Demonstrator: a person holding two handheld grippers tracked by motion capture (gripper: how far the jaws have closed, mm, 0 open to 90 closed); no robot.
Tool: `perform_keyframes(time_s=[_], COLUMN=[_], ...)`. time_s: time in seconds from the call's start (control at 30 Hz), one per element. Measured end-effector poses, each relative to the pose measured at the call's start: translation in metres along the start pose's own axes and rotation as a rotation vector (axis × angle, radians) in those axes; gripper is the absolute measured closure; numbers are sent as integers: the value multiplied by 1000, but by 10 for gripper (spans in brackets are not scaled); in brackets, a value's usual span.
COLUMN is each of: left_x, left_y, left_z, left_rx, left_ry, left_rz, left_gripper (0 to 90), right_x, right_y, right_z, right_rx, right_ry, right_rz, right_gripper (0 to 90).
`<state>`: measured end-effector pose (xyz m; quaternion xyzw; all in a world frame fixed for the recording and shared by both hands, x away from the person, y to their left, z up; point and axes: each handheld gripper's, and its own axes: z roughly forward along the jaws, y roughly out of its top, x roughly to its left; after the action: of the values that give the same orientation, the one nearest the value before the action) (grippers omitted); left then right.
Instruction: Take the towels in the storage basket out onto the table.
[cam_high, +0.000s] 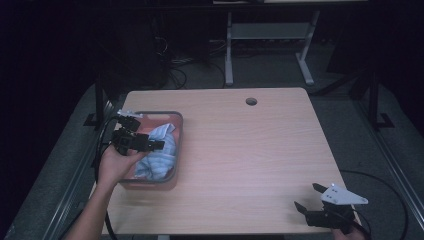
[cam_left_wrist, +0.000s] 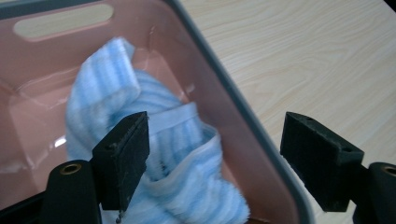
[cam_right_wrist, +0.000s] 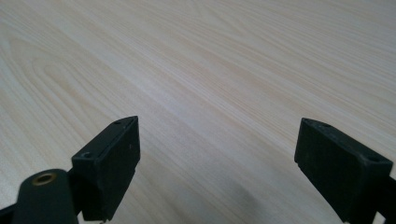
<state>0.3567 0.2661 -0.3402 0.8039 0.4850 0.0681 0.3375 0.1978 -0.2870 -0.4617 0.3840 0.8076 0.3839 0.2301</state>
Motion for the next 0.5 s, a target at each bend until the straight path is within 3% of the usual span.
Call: perform_keyframes(time_s=[0.27, 0.5], left_x=[17, 26], left_y=[-11, -19], left_z=[1, 7], left_rx=[-1, 33], left_ry=[3, 16], left_rz=[-54, -90], left_gripper=[225, 217], right_x=[2, 2], right_y=[0, 0], right_z=[1, 1], right_rx=[2, 2], right_ry=[11, 12], right_rz=[-9, -10], right_gripper=[136, 136])
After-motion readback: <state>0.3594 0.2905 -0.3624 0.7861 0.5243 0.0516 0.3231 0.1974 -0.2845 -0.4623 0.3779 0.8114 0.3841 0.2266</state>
